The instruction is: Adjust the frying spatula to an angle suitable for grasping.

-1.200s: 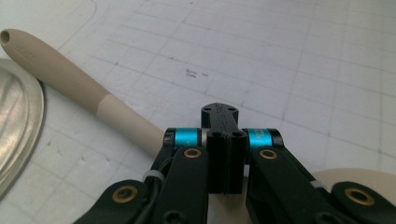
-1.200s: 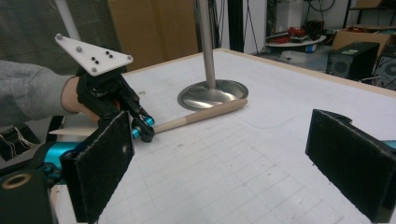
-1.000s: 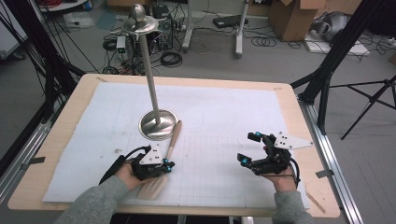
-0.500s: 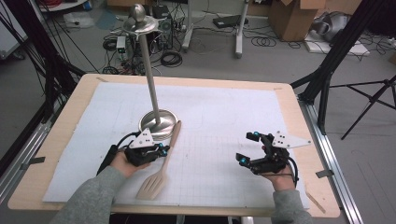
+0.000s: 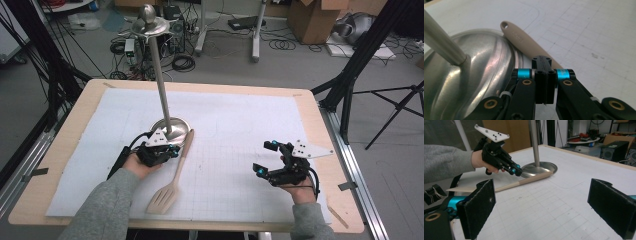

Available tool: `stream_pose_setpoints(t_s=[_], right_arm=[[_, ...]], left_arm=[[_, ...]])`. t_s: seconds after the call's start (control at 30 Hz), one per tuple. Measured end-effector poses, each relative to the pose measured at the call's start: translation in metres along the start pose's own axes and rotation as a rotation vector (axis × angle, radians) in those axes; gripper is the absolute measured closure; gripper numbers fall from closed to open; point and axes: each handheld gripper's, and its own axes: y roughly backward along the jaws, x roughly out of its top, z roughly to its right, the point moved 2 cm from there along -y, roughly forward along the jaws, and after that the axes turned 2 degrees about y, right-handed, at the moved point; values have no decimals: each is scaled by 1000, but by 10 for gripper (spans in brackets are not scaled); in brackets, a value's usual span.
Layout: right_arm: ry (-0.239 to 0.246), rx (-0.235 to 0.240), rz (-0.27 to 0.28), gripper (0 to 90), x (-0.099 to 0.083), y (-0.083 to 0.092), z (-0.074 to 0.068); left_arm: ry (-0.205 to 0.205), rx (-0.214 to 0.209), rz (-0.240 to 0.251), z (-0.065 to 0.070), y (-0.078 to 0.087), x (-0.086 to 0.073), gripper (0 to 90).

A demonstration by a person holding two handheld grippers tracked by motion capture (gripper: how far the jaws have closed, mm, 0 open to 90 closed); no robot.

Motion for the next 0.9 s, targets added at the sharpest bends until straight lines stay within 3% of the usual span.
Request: stream_pose_setpoints(t_s=[0.3,0.9], right_arm=[[1,2,-4,69,0,-1,0],[1,0,-6,69,-1,-1,1]], left_arm=[[-13,-2,-39,2,-13,-4,899],[-83,-42,-25,22,-28,11,899]])
